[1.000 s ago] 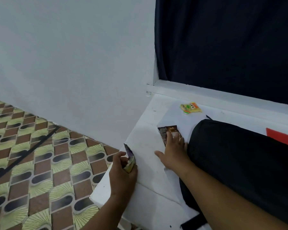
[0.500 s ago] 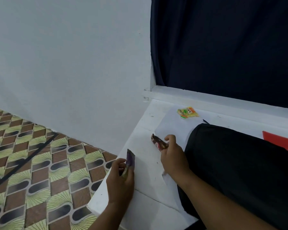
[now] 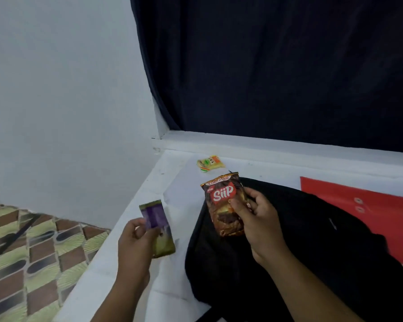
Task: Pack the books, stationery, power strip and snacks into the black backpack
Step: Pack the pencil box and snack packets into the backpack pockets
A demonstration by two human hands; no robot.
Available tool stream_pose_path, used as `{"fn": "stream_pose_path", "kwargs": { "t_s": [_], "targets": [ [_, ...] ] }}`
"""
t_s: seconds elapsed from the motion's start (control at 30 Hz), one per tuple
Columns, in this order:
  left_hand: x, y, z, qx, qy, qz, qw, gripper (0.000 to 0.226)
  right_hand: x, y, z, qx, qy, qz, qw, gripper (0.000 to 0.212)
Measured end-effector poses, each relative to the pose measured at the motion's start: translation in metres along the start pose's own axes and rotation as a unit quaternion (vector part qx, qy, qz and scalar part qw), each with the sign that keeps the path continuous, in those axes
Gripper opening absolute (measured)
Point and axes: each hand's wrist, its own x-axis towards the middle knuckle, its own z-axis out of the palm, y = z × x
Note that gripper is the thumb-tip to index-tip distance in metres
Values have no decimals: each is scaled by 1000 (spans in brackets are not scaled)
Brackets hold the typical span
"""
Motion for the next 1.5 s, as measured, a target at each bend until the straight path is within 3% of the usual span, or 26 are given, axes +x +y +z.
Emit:
{"fn": "stream_pose_path", "kwargs": {
  "t_s": [0.23, 0.33, 0.5, 0.83, 1.03, 1.13, 1.27, 1.37, 1.5],
  "targets": [
    [-58, 12, 119, -13, -103, 17, 994, 43, 1, -26, -117, -24, 66, -7, 997, 22],
    [-84, 4, 164, 67, -121, 87, 987, 36, 4, -32, -177, -25, 103, -7, 994, 19],
    [-134, -3, 231, 192, -196, 187, 943, 34, 9, -37, -271, -22, 165, 9, 986, 24],
    [-209, -52, 312, 197, -271, 132, 933, 29, -5, -27, -420, -164, 199, 46, 965, 32],
    [-214, -76, 309, 231, -230, 91, 941, 30, -3, -22, -445, -207, 253, 22, 945, 57],
    [-213, -77, 311, 239, -234, 76, 939, 29, -2, -14, -444, -294, 243, 37, 924, 58],
    [-214, -76, 311, 219, -228, 75, 946, 29, -6, -7, -425, -403, 246, -17, 882, 54],
    [-221, -72, 316, 177, -237, 64, 953, 28, -17, -7, -397, -378, 179, -83, 905, 49],
    [-235, -65, 326, 113, -259, 43, 958, 23, -36, -15, -355, -265, 29, -63, 962, 34]
  ]
}}
